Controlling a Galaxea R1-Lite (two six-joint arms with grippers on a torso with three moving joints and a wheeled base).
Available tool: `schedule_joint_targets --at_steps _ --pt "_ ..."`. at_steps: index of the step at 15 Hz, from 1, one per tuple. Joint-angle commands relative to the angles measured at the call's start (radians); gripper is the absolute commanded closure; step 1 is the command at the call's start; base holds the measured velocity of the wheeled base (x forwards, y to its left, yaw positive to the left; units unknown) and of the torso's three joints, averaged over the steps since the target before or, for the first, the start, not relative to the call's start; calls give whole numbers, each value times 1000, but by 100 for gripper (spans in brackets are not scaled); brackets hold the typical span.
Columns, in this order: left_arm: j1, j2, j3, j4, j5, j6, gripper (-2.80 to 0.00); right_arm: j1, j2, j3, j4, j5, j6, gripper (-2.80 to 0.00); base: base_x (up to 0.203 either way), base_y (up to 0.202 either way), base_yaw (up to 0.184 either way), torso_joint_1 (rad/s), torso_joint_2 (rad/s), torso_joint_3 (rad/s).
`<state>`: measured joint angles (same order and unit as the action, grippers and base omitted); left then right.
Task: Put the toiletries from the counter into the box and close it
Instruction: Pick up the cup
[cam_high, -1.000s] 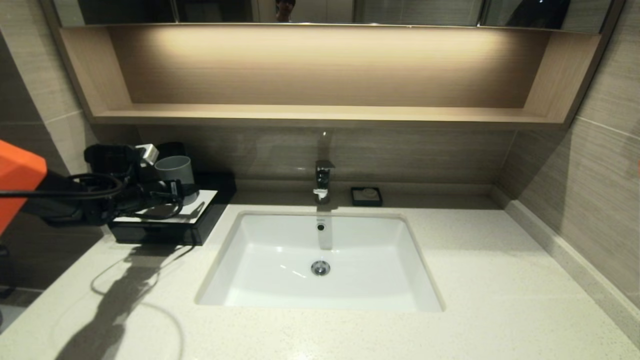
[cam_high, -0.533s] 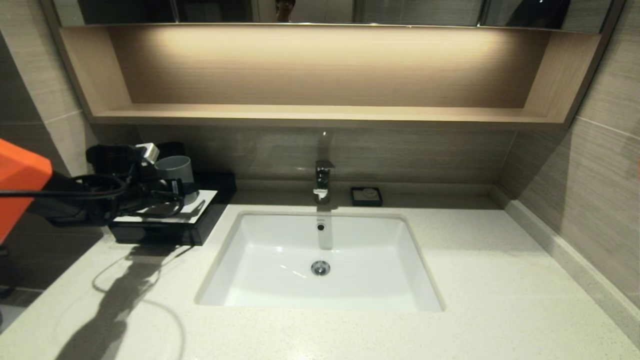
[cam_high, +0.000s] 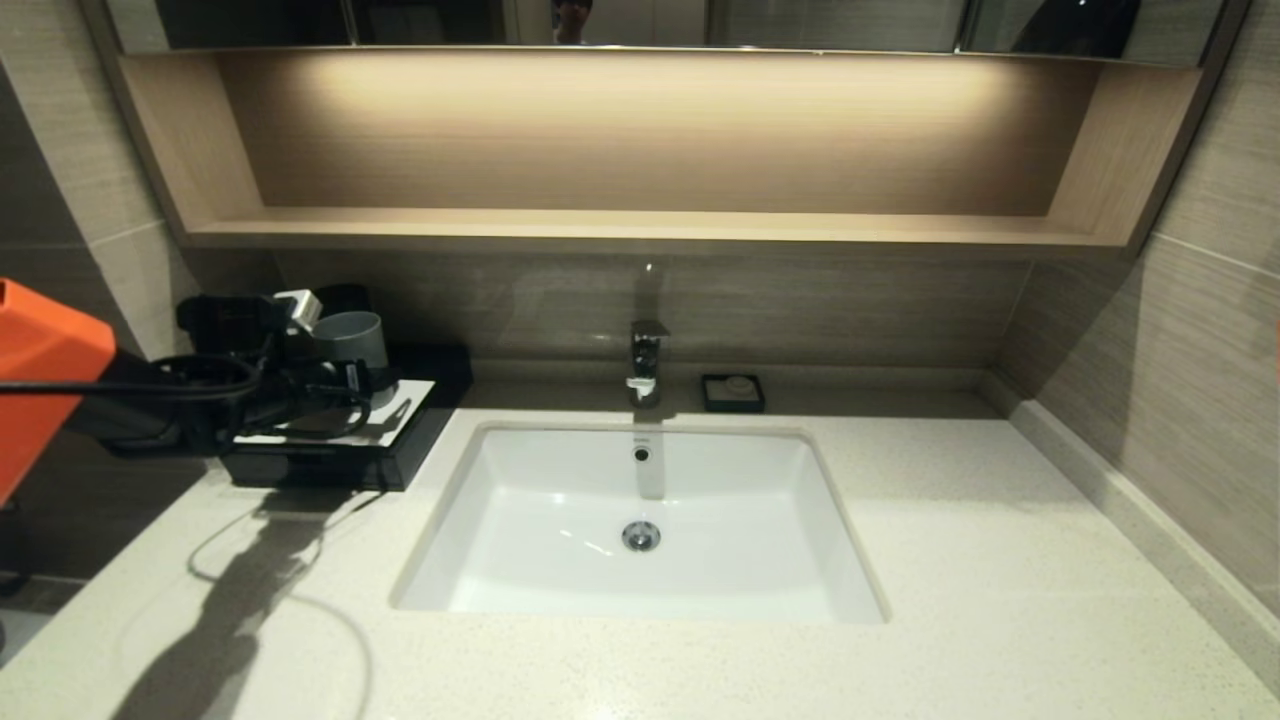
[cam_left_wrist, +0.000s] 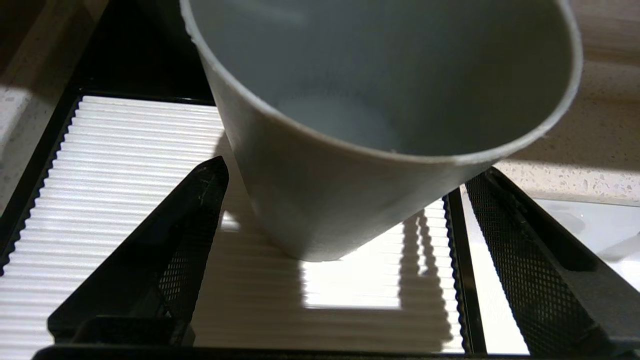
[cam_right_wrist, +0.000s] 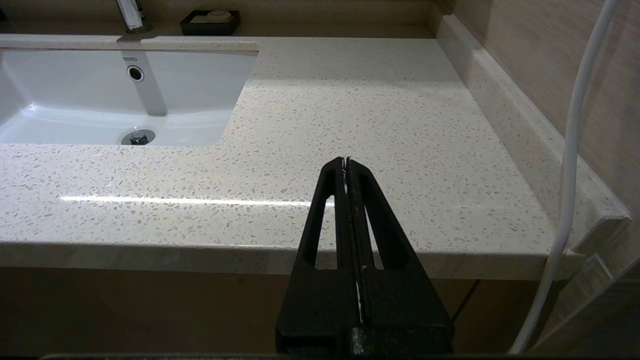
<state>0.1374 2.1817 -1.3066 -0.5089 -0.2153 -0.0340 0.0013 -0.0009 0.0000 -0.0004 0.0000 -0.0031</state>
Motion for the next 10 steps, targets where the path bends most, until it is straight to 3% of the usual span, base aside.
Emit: schedule_joint_targets --at_steps 1,10 --pt "1 7 3 -11 -3 -1 -280 0 1 2 -1 0 0 0 0 0 0 0 0 0" --pt "-5 16 9 -45 -3 -1 -280 0 1 2 0 0 0 0 0 0 0 0 0 0"
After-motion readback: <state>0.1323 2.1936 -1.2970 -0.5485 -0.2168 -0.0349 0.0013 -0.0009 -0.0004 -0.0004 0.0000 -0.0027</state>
